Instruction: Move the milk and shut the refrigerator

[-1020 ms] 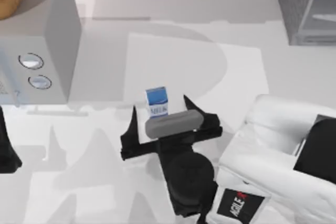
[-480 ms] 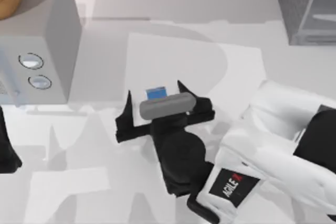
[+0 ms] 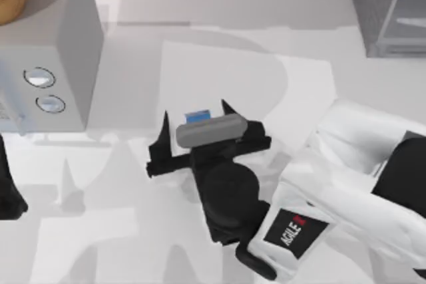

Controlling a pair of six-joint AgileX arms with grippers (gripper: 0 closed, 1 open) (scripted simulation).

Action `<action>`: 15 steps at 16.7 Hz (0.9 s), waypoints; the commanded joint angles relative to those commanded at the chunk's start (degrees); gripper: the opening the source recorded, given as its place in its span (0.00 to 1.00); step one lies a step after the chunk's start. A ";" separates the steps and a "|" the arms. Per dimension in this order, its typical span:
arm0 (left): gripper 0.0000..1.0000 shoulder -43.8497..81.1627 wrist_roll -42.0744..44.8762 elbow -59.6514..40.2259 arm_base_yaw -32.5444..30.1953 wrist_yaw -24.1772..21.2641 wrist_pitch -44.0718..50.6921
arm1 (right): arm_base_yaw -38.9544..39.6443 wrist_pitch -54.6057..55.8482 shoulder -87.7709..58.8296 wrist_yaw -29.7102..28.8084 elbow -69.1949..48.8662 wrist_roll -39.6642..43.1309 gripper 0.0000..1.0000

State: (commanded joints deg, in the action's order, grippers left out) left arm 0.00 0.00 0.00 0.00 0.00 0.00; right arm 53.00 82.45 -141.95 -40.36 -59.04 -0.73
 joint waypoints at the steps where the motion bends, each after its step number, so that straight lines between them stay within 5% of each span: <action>1: 1.00 0.00 0.00 0.00 0.00 0.00 0.00 | 0.00 0.00 0.00 0.00 0.00 0.00 0.70; 10: 1.00 0.00 0.00 0.00 0.00 0.00 0.00 | 0.00 0.00 0.00 0.00 0.00 0.00 0.02; 15: 1.00 0.00 0.00 0.00 0.00 0.00 0.00 | 0.00 0.00 0.00 0.00 0.00 0.00 0.00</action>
State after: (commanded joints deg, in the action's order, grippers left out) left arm 0.00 0.00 0.00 0.00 0.00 0.00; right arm 53.00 82.45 -141.95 -40.36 -59.04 -0.73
